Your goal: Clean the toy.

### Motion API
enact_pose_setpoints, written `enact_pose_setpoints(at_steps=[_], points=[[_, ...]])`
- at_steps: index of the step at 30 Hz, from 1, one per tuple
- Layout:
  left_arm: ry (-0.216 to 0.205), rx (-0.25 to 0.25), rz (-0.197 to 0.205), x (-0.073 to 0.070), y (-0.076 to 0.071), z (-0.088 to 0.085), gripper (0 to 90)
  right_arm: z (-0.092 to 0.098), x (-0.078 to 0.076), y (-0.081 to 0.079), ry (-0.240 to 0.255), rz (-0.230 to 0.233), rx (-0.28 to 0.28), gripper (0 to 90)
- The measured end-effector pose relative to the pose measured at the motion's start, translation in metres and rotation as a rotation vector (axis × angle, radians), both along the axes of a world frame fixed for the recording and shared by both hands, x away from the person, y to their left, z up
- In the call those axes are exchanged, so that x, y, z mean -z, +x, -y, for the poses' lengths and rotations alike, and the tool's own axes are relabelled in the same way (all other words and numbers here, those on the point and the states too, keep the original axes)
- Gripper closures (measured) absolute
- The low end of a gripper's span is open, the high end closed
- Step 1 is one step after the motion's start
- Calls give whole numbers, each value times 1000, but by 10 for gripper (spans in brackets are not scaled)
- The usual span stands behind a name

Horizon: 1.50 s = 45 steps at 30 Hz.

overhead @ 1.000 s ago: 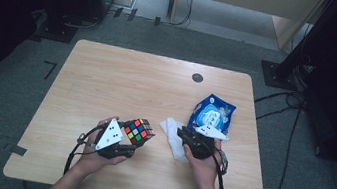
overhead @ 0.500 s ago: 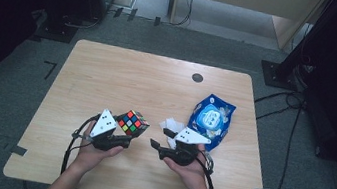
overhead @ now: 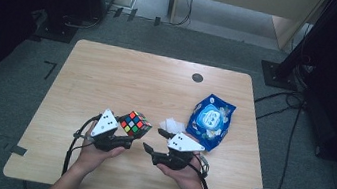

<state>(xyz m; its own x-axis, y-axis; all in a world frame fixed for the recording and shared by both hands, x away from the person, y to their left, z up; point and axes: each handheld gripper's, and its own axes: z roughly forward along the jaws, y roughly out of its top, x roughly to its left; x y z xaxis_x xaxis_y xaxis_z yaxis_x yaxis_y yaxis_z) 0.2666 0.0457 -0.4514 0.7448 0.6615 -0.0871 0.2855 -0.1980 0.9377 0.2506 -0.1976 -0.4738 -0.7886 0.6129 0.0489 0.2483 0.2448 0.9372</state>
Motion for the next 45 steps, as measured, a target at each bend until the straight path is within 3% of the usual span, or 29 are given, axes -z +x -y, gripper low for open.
enact_pose_setpoints(at_steps=[9,16,23,28,31,33,38,40,45], points=[[3,29,-35,-3,-3,9,341,-8,-4,-7,-29,77,13,295],[-16,58,-104,-7,-2,15,341,-19,0,-14,-132,182,51,280],[-7,67,-137,-5,-2,20,340,-26,3,-19,-200,254,70,331],[-64,73,-178,-3,3,15,332,-27,1,-19,-183,212,87,348],[-112,66,-172,-6,4,8,315,-24,0,-16,-176,173,88,351],[-141,43,-156,-10,5,2,258,-20,1,-12,-168,144,107,351],[-184,5,-135,-12,8,-12,195,-2,-1,-1,-66,59,182,352],[-183,-4,-126,-10,10,-15,194,7,-5,3,-13,24,202,352],[-114,-42,-112,2,14,-16,196,22,-16,6,83,-26,232,351]])
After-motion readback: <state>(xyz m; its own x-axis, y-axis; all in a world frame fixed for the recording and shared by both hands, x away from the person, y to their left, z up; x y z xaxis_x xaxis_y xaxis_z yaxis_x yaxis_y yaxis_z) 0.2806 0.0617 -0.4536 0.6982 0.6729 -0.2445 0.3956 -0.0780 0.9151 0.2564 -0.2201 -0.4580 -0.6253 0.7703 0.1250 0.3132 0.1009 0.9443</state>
